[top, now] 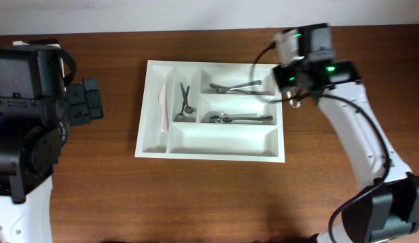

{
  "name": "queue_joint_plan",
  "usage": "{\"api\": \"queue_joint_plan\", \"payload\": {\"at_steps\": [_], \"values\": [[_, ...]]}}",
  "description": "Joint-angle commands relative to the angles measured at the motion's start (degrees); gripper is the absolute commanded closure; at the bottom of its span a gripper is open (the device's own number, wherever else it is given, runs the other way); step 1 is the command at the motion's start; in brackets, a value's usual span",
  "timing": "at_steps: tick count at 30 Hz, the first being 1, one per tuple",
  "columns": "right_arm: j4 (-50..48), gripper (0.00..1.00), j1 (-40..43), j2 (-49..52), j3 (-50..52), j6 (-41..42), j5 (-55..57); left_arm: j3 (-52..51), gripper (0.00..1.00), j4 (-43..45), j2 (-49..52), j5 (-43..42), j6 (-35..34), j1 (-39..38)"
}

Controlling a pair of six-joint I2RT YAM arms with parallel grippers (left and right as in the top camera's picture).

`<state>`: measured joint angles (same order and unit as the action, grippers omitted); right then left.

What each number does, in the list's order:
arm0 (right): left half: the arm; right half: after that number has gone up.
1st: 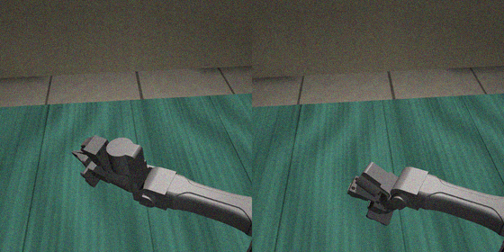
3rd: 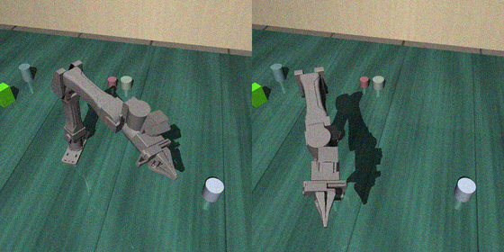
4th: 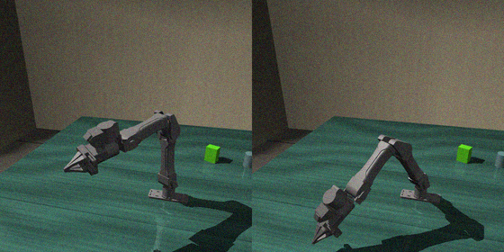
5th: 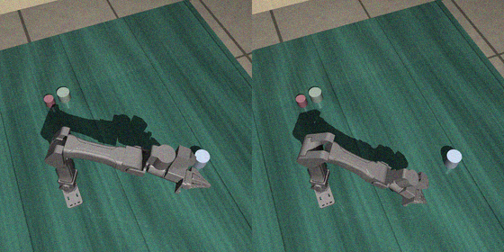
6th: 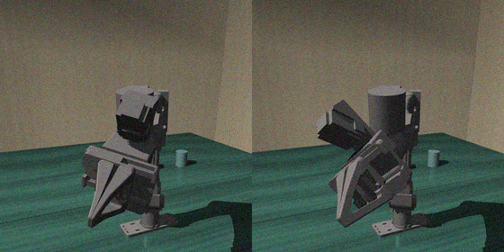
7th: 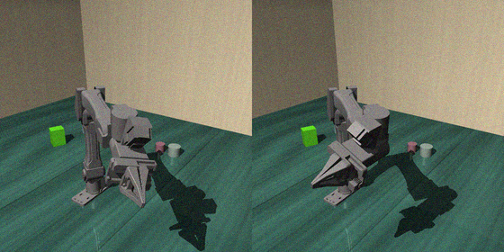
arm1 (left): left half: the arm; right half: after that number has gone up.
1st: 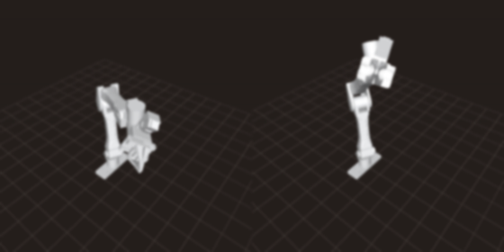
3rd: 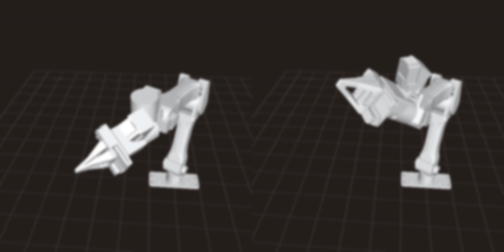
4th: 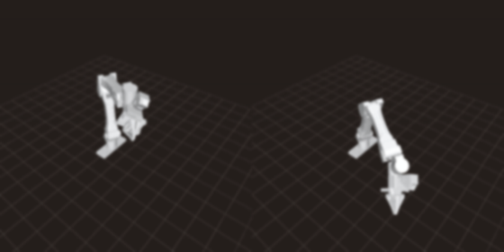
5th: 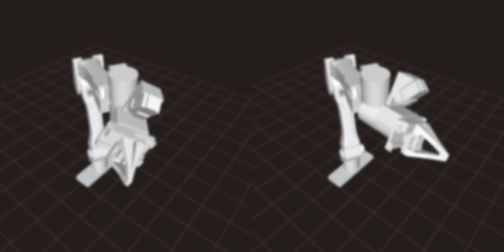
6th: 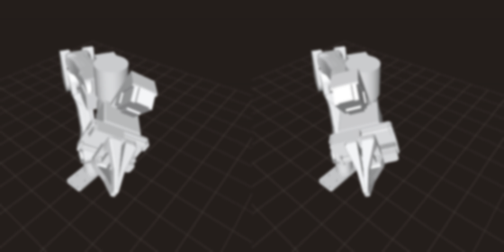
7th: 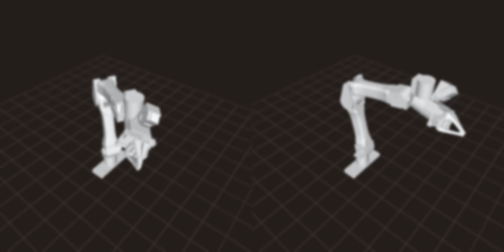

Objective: Pack container
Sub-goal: 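Carry the tongs into the tray's bottom compartment and release them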

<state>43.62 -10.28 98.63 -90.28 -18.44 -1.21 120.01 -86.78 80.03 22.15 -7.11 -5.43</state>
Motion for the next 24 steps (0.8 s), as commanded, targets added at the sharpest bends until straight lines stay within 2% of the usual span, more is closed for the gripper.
{"api": "queue_joint_plan", "payload": {"at_steps": [1, 3, 7, 18, 24], "values": [[1.6, 0.96, -5.5, -0.2, -1.2, -16.2, -2.1, 0.4, 0.01, 0.1, -0.3, 0.8, 0.3, 0.2], [2.9, 0.96, -8.3, 0.0, -1.2, -20.3, -2.1, 0.4, 0.01, 0.1, -0.3, 0.8, 0.3, 0.2], [4.8, 0.96, -12.1, 0.7, -0.9, -23.3, -2.3, 0.4, 0.01, 0.1, -0.3, 0.8, 0.3, 0.2], [11.9, 0.96, -15.5, 8.7, -0.5, -23.3, -7.6, 0.4, 0.01, 0.1, -0.3, 0.8, 0.3, 0.2], [12.6, 0.96, -18.3, 10.4, -0.3, -23.4, -8.4, 0.4, 0.01, 0.1, -0.3, 0.8, 0.3, 0.2]]}}
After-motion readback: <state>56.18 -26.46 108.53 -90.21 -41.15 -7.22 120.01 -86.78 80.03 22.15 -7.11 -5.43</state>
